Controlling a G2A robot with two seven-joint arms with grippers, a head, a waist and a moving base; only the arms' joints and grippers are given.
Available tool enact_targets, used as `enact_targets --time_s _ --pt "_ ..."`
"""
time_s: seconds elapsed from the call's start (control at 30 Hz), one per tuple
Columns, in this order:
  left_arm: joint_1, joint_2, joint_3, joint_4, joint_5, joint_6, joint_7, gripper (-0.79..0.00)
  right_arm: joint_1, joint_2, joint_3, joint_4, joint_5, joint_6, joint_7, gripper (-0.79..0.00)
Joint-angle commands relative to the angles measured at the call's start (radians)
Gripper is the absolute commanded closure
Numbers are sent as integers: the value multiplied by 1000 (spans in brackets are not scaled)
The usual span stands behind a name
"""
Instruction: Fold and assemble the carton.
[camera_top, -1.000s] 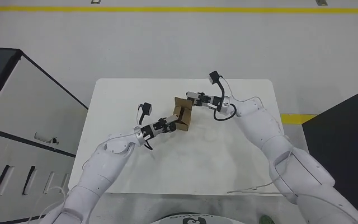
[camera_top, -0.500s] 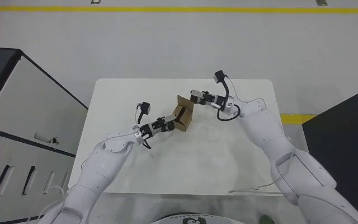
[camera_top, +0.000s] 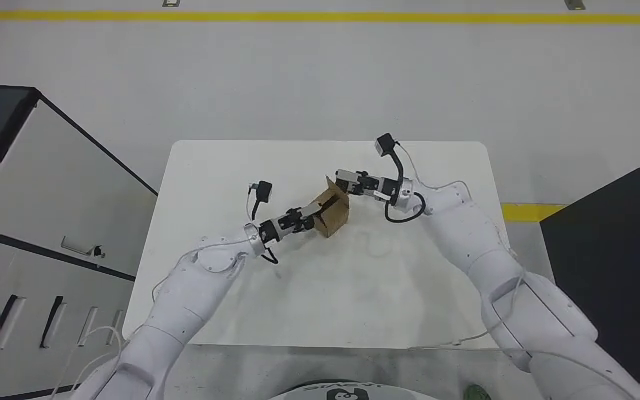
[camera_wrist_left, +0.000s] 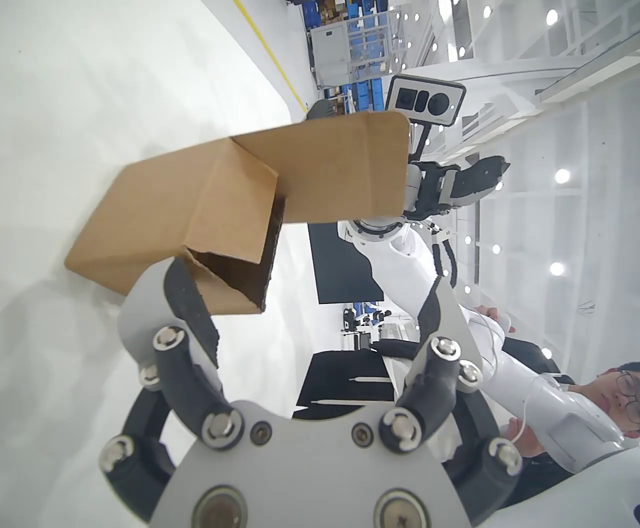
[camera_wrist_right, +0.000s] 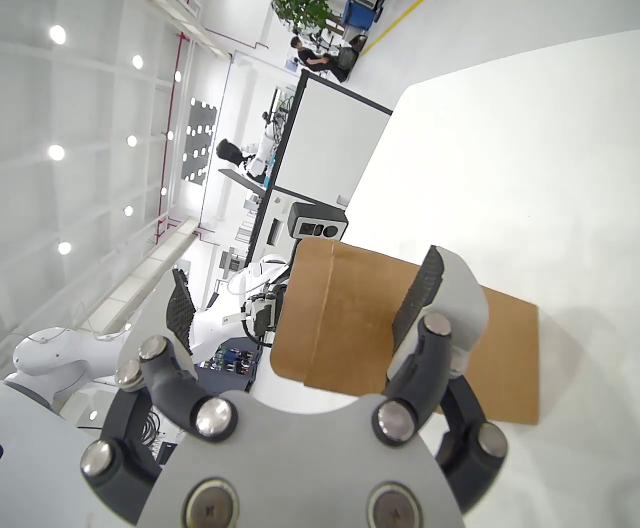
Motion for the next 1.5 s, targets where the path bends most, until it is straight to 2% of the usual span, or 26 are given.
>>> enact_targets --time_s 0.0,0.1,0.37,0.53,0.57,0.6,0.63,0.77,0.9,1.17,1.37,1.47 --pt "0 -1 2 -1 18 -5 21 -785 -4 1 3 -1 2 2 7 -785" --pt "2 -3 3 -4 45 -15 54 -785 -13 2 9 -4 2 6 15 -785" --pt "-6 -7 0 0 30 -16 49 -785 -40 16 37 -16 -17 6 -13 -785" --pt "9 3 -28 -16 27 18 21 -785 -50 35 69 -52 -40 -15 -32 -785" --pt "17 6 -36 -26 30 24 18 -763 -53 40 76 -62 -46 -16 -33 -785" --pt "25 9 -45 -35 36 41 16 -292 -56 45 85 -75 -53 -17 -36 -785" --pt "32 13 -52 -49 41 60 7 0 -60 50 92 -87 -58 -16 -38 -785" --pt "43 19 -66 -74 66 73 -1 0 -81 69 125 -136 -73 -16 -48 -785" --pt "43 19 -66 -74 66 73 -1 0 -81 69 125 -136 -73 -16 -48 -785" --pt "37 15 -45 -76 144 260 56 0 -81 69 125 -136 -73 -16 -48 -785" --pt "39 15 -42 -84 149 254 61 0 -81 69 125 -136 -73 -16 -48 -785" --pt "45 10 -27 -96 160 283 78 0 -81 69 125 -136 -73 -16 -48 -785"
